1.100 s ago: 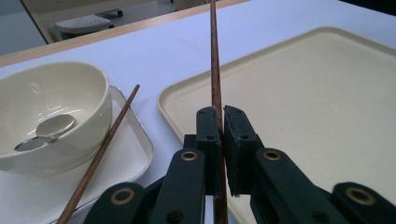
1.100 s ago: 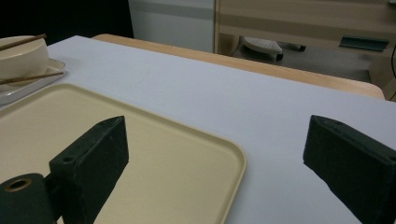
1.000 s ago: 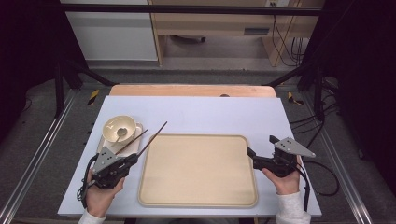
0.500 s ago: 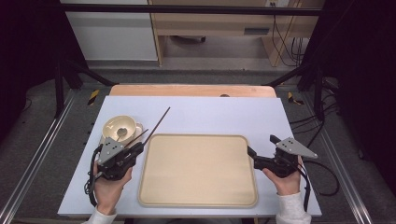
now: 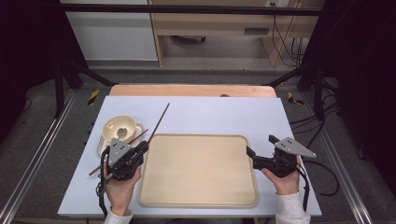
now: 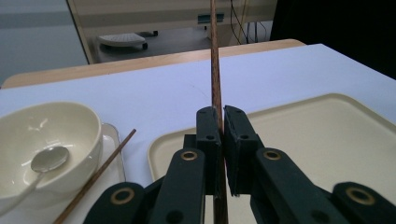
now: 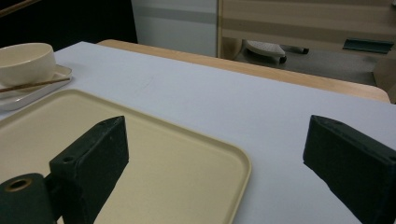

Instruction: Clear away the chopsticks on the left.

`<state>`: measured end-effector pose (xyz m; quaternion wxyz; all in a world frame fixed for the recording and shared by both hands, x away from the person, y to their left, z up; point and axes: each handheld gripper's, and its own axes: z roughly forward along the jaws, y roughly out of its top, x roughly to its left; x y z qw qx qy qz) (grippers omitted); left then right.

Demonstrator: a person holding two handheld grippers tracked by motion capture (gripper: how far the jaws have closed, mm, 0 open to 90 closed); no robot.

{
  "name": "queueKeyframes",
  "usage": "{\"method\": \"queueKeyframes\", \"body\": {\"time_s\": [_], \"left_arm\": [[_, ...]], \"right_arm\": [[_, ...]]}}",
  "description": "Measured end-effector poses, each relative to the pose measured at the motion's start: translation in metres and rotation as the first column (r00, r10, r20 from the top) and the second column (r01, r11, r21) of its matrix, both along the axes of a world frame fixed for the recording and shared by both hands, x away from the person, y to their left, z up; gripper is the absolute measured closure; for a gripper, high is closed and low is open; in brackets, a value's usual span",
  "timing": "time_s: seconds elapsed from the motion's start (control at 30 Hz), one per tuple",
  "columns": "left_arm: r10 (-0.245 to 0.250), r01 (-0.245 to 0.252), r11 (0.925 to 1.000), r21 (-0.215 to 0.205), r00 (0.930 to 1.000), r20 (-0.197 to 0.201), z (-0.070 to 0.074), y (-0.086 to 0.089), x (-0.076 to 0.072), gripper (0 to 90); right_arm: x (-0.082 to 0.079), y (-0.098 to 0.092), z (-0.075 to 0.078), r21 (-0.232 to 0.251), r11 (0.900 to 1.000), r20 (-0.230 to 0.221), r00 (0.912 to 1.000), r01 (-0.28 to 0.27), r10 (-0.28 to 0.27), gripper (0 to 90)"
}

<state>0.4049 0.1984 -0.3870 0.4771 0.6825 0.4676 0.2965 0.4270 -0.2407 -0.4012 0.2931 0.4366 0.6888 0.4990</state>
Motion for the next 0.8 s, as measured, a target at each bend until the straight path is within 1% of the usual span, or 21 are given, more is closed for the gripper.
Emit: {"method": "queueKeyframes", "body": {"time_s": [0.03,0.1,0.2,0.37,0.43,0.47,0.5,0.53,0.57,0.63,0.7,0.77,0.8], "left_arm": [[0.016,-0.016,0.9998,-0.007,0.9999,-0.003,-0.003,-0.001,-0.001,85.2],[0.036,-0.036,0.9993,-0.008,0.9993,-0.004,-0.008,-0.004,-0.003,85.1],[0.074,-0.075,0.997,-0.021,0.9972,-0.008,-0.017,-0.007,-0.006,85.2],[0.103,-0.104,0.9936,-0.044,0.9944,-0.023,-0.029,-0.012,-0.01,85.2],[0.118,-0.119,0.9919,-0.045,0.9927,-0.029,-0.033,-0.014,-0.012,85.2],[0.126,-0.127,0.9905,-0.052,0.9916,-0.029,-0.036,-0.014,-0.014,85.2],[0.131,-0.133,0.9888,-0.068,0.9909,-0.031,-0.041,-0.013,-0.016,85.1],[0.131,-0.133,0.9888,-0.068,0.9909,-0.031,-0.041,-0.013,-0.016,85.1],[0.136,-0.138,0.9875,-0.076,0.9902,-0.031,-0.044,-0.013,-0.018,85.1],[0.148,-0.15,0.9858,-0.075,0.9884,-0.035,-0.048,-0.012,-0.019,85.1],[0.16,-0.163,0.983,-0.084,0.9863,-0.039,-0.052,-0.01,-0.02,85.1],[0.166,-0.169,0.982,-0.084,0.985,-0.047,-0.057,-0.01,-0.021,85.1],[0.17,-0.173,0.9818,-0.077,0.9841,-0.052,-0.059,-0.01,-0.021,85.1]], "right_arm": [[0.0,0.0,0.0,0.001,1.0,-0.002,1.0,0.0,0.0,7.1],[0.0,0.001,-0.001,0.0,1.0,-0.005,1.0,0.0,0.0,7.1],[0.0,0.001,-0.001,0.0,1.0,-0.006,1.0,-0.002,0.002,7.1],[0.001,0.0,-0.001,0.0,1.0,-0.005,1.0,-0.001,0.001,7.1],[0.001,0.0,-0.001,0.002,1.0,-0.007,1.0,-0.002,0.002,7.1],[0.001,-0.001,-0.002,0.001,1.0,-0.007,1.0,-0.003,0.003,7.1],[0.001,-0.001,-0.002,0.001,1.0,-0.008,1.0,-0.002,0.002,7.1],[0.001,-0.001,-0.002,0.001,1.0,-0.008,1.0,-0.002,0.002,7.1],[0.001,-0.001,-0.002,-0.001,1.0,-0.008,1.0,-0.001,0.001,7.1],[0.002,-0.001,-0.002,0.002,1.0,-0.007,1.0,-0.001,0.001,7.1],[0.002,-0.001,-0.003,0.0,1.0,-0.009,1.0,-0.002,0.002,7.1],[0.003,0.0,-0.004,-0.004,1.0,-0.015,0.9999,-0.002,0.002,7.1],[0.003,0.001,-0.004,-0.008,1.0,-0.018,0.9998,-0.003,0.002,7.1]]}}
